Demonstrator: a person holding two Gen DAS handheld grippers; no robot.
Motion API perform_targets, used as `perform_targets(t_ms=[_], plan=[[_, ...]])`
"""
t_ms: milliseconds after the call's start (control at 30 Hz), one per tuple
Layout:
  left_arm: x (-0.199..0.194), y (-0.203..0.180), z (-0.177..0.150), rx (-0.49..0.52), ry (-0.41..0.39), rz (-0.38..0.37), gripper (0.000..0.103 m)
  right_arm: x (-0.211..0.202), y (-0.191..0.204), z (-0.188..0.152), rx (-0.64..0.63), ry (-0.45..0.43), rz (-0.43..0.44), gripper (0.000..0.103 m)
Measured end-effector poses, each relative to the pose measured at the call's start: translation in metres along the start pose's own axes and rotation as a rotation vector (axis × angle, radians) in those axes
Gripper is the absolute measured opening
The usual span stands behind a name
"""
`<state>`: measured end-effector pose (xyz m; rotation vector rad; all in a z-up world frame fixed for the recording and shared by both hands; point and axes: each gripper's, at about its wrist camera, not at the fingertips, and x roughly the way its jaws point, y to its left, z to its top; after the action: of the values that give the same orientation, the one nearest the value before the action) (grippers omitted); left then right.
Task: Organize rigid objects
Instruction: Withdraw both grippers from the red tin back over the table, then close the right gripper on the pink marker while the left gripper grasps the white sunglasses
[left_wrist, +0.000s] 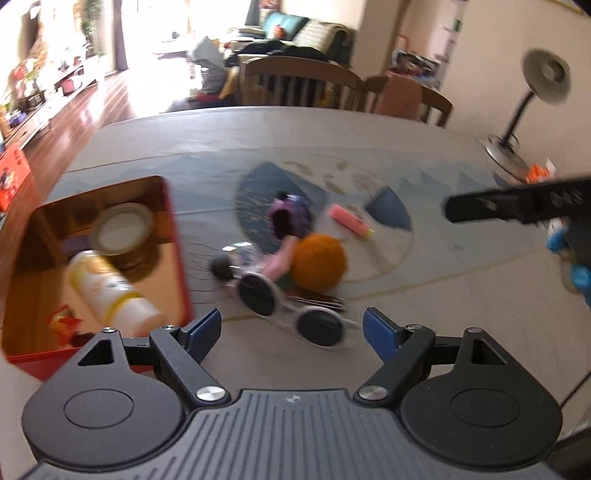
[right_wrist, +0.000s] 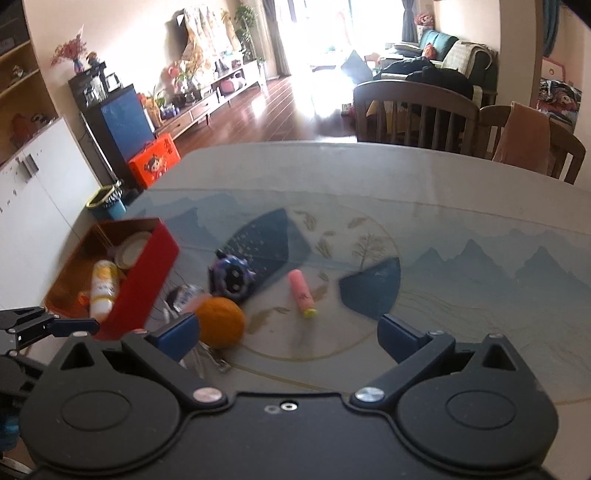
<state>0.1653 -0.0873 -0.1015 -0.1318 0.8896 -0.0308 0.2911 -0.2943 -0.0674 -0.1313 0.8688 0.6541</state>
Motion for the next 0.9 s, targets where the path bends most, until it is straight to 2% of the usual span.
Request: perform_targets(t_ms=[200, 467, 633, 900], plan=[[0.019, -0.024, -0.006, 0.055, 0.005, -0.018, 0.084, 0.021, -0.015, -0.002, -0.04, 0.054, 0.009, 0.102], [0.044, -0.032, -0.01, 0.061, 0.022, -0.026, 0.084, 0.05, -0.02, 0.001, -0.102, 0.126, 0.065, 0.096], [0.056, -0.032, -0.013, 0.077, 0.032, -0.023, 0.084, 0.073, -0.017, 0.004, -0.136, 0.163, 0.078, 0.087], [0.068, -0.038, -0.015, 0.176, 0.003, 0.002, 0.084, 0.108, -0.013, 0.015, -0.176, 0.195, 0.067, 0.075]])
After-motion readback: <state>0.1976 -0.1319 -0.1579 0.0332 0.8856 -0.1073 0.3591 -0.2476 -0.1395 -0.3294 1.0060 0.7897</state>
